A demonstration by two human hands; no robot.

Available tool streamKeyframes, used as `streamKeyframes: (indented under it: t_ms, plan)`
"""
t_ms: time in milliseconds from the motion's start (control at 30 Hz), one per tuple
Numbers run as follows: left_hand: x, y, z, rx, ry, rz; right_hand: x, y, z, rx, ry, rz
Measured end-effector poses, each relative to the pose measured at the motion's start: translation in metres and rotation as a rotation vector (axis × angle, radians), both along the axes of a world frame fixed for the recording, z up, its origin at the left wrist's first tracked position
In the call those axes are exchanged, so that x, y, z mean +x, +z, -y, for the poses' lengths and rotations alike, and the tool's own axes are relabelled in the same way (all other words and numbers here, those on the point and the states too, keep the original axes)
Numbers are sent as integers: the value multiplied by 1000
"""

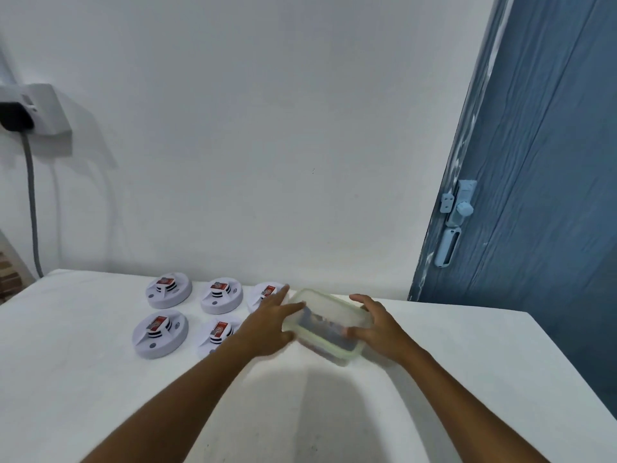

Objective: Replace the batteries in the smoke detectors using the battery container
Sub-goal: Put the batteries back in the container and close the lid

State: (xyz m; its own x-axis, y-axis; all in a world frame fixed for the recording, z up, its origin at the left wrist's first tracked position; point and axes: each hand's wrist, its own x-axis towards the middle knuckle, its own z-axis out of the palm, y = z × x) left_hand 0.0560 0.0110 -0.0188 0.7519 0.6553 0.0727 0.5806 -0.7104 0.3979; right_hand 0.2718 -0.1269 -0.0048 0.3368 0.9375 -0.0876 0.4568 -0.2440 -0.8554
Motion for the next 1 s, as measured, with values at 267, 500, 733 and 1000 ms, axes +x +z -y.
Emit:
streamKeyframes:
  t_ms: [267,500,733,1000]
  plan:
    - [14,15,40,-875,426,454,-17,3,5,-66,-232,-25]
    - [3,20,32,-970,439,540,-27,9,5,-211,-118,-322]
    - [2,22,18,-1024,391,457,-32,11,3,-144,-156,-532]
    - [10,23,10,-1049,375,484,-25,14,-9,-133,-191,-524]
